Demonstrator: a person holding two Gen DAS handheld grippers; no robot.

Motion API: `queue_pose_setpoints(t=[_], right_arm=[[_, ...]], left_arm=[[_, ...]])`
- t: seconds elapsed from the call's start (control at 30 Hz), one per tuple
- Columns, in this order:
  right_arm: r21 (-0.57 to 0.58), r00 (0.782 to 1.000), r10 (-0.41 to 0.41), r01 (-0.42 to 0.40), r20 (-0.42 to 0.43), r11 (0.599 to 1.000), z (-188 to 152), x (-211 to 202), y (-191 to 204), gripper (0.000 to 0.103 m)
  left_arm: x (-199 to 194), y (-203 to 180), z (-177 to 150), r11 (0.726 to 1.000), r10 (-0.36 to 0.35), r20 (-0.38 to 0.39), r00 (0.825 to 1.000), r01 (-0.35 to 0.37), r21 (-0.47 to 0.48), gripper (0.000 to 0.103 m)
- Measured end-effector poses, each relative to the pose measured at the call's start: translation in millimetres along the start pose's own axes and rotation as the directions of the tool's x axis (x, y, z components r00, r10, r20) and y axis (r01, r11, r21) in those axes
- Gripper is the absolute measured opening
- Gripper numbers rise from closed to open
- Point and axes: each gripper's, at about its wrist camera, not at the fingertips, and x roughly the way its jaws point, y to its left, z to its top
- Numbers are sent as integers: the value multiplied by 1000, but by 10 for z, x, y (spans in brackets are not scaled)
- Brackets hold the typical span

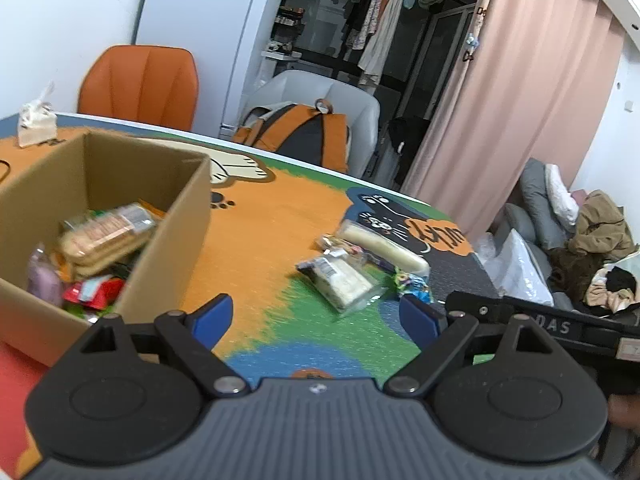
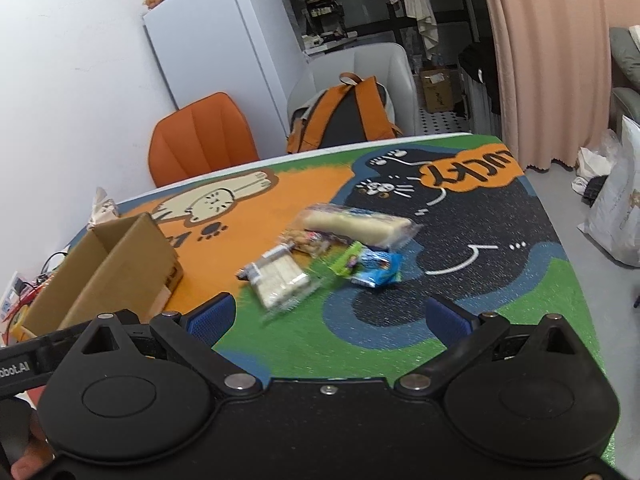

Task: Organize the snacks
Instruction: 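Move both open tools from the box back to the snack pile, then grasp the blue-green snack packet with the right tool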

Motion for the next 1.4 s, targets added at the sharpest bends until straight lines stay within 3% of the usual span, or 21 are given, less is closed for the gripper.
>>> queue_pose_setpoints(t=[0.4, 0.87, 1.2, 1.3, 1.4], right_arm=[[47, 1000, -17, 19, -25, 999, -51, 230, -301, 86], [69, 1000, -7, 9, -26, 998, 289, 549, -323, 86], [101, 997, -16, 24, -81, 995, 413, 821, -330, 85], [112, 994, -13, 26, -108, 993, 419, 908, -331, 82], [115, 989, -20, 37, -146, 993, 411, 1012, -318, 69]], left_arm=[[395, -111, -109, 1000, -25, -30, 999, 25, 9, 75], [757, -190, 114, 999, 10, -25, 1000, -11, -42, 74], [920, -139, 221, 995, 41, -57, 998, -46, -90, 64], [949, -73, 239, 991, 57, -61, 996, -64, -120, 60], [984, -14, 250, 987, 61, -70, 996, -71, -142, 59]])
